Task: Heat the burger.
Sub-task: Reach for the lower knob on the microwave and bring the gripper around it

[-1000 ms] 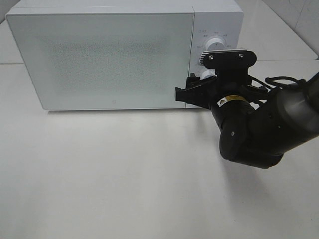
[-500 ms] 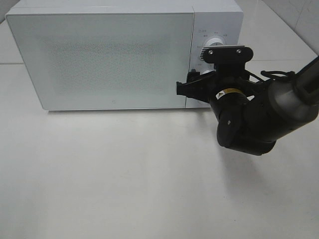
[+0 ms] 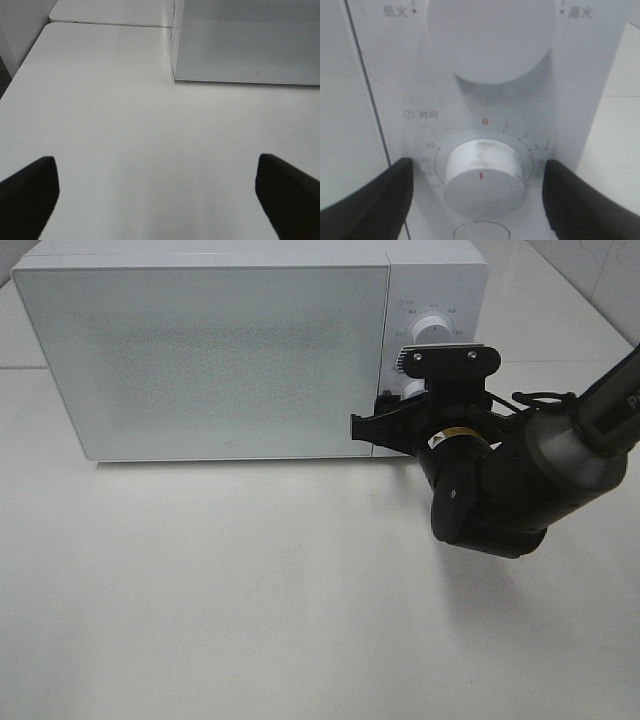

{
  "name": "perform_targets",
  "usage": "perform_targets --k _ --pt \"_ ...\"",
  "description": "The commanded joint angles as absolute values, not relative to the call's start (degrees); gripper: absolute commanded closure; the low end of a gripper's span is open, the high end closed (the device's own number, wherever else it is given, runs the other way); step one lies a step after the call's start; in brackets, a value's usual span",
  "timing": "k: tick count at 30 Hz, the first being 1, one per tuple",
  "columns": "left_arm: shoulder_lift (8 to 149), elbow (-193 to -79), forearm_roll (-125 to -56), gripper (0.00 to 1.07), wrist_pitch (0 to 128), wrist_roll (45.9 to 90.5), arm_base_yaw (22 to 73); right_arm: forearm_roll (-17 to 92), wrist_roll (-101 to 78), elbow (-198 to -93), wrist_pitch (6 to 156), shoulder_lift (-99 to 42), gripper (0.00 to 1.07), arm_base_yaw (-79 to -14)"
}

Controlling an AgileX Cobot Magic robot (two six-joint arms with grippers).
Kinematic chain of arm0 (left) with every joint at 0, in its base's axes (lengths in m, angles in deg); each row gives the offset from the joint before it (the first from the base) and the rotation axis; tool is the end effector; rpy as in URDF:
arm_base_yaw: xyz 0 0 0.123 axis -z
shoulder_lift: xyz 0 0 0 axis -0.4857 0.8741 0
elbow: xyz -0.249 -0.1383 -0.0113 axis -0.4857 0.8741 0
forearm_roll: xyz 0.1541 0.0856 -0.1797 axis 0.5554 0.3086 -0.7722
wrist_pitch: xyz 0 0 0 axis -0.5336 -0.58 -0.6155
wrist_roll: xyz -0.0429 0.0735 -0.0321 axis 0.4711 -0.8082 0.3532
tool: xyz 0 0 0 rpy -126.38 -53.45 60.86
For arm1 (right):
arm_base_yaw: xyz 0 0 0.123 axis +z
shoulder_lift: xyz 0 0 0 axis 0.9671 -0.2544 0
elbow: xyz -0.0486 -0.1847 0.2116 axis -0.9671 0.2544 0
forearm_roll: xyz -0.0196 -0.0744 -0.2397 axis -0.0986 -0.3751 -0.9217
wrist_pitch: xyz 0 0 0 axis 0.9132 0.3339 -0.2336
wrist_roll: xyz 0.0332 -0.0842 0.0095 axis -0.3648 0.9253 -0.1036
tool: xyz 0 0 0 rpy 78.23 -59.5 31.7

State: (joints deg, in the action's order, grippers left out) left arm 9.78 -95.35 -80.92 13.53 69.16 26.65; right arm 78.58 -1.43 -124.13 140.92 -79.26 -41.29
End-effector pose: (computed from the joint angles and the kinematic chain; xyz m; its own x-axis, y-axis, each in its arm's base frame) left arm -0.0082 -0.0077 0.2820 -0.4417 -0.0137 -0.8971 0.0326 0.9990 -0.0313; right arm 0.3275 0.1557 0.1109 -0.1642 0.0026 -0.9864 0.0509 0.9987 -0.0059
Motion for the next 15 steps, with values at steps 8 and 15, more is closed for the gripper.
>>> perform_targets --k 8,15 --pt "8.80 -95.18 -81.03 0.06 13.76 69.56 26.65 78.46 -2.06 -125.28 148.42 -79.20 0.64 -41.98" --pt "8.80 -95.18 -81.03 0.06 13.76 69.56 26.65 78.35 -2.06 -125.28 149.34 -79.20 1.07 -41.98"
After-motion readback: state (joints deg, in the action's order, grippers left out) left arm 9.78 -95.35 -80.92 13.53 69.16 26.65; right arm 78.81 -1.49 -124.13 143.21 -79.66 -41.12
